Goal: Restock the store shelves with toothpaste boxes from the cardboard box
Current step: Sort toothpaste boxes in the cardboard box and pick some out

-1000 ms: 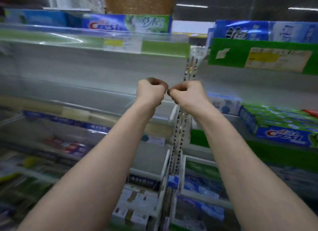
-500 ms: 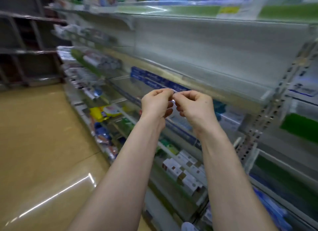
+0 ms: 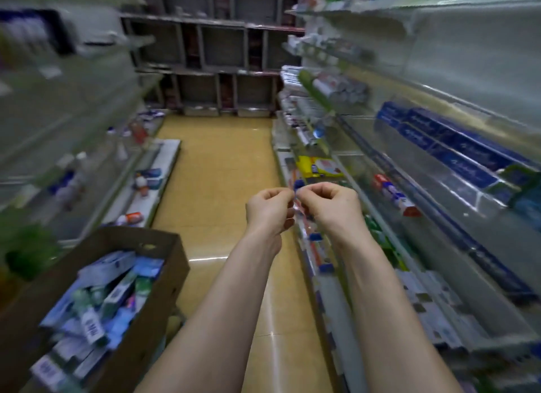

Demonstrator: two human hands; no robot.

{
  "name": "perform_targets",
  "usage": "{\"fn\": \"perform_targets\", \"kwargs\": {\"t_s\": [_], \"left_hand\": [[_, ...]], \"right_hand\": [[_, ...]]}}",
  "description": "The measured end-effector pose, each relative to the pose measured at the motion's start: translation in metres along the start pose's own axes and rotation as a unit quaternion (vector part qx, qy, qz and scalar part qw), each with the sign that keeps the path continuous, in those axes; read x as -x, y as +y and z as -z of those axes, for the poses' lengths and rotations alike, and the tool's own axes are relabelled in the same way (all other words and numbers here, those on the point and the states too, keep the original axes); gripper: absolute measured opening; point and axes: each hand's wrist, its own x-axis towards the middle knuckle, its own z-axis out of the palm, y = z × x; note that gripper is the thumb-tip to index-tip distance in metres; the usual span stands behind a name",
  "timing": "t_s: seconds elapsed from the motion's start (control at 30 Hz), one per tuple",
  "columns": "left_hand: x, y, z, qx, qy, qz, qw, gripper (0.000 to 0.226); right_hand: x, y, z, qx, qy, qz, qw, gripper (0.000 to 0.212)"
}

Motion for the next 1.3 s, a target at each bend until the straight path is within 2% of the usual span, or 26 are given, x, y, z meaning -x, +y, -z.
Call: {"fn": "perform_targets", "kwargs": {"t_s": [0.37, 0.57, 1.0, 1.3], "left_hand": [[0.000, 0.005, 0.151, 0.037, 0.160, -0.003, 0.986, 0.007], [0.001, 0.014, 0.241, 0.068, 0.229, 0.005, 0.971, 0.003], [-0.048, 0.046, 0.428, 0.110, 0.309, 0.030, 0.944, 0.015], [-0.087, 0.040, 0.502, 0.142, 0.372, 0.075, 0.914, 0.018]], "right_hand": [[0.034, -0.010, -0.132, -0.002, -0.174, -0.031, 0.984, 0.009], [0.054, -0.015, -0.213, 0.000, -0.233, -0.046, 0.971, 0.012], [0.069, -0.019, -0.395, 0.009, -0.249, -0.087, 0.965, 0.020], [0.040, 0.005, -0.464, 0.034, -0.247, -0.122, 0.961, 0.019]]}}
